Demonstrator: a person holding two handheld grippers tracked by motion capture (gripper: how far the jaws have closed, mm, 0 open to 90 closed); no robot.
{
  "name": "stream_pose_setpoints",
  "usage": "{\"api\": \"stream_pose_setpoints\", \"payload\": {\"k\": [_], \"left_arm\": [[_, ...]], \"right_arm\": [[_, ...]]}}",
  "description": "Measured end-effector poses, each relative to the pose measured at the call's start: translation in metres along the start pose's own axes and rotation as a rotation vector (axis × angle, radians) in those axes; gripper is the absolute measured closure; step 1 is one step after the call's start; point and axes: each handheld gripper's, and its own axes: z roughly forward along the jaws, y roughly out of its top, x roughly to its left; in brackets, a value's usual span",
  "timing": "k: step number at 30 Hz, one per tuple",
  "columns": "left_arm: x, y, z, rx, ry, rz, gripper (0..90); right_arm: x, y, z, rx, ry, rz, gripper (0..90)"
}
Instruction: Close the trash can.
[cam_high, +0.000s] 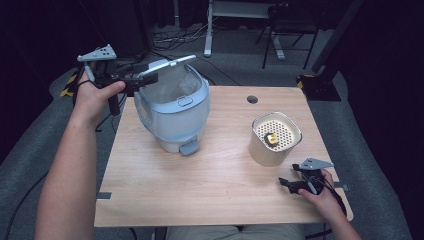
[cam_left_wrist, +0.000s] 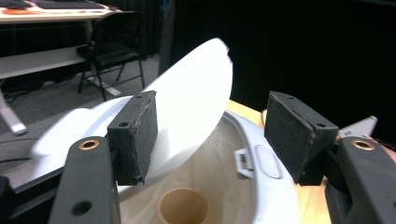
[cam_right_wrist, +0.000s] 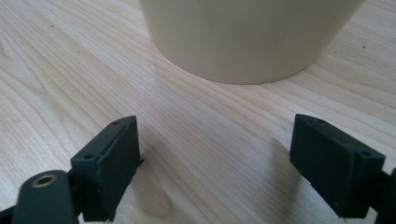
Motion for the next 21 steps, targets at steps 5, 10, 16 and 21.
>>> {"api": "stream_pose_setpoints", "payload": {"k": [5, 10, 16, 21], "left_arm": [[-0.009, -0.004, 0.012, 0.083, -0.034, 0.021, 35.8], [-0.015, -0.009, 0.023, 0.127, -0.078, 0.022, 37.7], [-0.016, -0.012, 0.035, 0.188, -0.105, 0.044, 40.5], [-0.015, -0.014, 0.042, 0.229, -0.112, 0.045, 42.5]], "right_arm": [[0.000, 0.000, 0.000, 0.000, 0.005, -0.005, 16.4], [0.000, 0.000, 0.000, 0.000, 0.006, -0.005, 16.4], [0.000, 0.000, 0.000, -0.001, 0.007, -0.007, 16.3], [0.000, 0.000, 0.000, 0.000, 0.010, -0.006, 16.1]]}}
